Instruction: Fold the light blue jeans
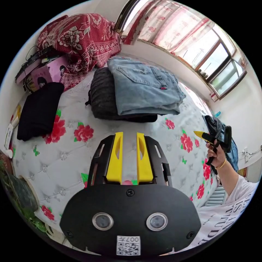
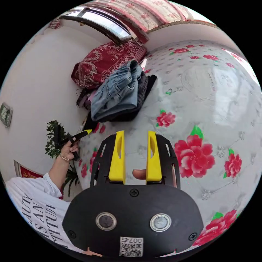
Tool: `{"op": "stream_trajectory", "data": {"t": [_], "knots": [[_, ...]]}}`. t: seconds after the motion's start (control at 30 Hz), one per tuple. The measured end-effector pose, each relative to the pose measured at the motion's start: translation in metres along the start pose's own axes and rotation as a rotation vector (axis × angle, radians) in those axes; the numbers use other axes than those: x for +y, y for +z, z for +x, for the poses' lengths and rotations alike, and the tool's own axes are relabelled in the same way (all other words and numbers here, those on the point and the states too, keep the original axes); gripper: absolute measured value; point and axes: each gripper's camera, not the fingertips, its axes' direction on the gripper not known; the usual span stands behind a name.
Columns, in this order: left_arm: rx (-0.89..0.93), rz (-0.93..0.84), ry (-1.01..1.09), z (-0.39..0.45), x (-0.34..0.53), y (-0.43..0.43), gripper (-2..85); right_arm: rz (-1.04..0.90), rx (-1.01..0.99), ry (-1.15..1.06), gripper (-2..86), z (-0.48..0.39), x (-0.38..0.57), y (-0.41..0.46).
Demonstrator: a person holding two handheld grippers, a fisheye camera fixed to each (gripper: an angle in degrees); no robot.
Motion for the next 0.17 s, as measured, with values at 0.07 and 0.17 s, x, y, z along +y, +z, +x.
{"op": "stream_trajectory", "data": {"t": [0.07,0.17], "knots": [[-0.023,-0.080,0.037,0.021,0.034,0.017,7.9,-0.051,0.153,0.042,9.3,0.028,0.055,-0.012],[-0.041,-0.168,0.047,0.053,0.076,0.028,8.0,-0.088,0.403,0.181,9.6,0.079,0.132,-0.061]]}}
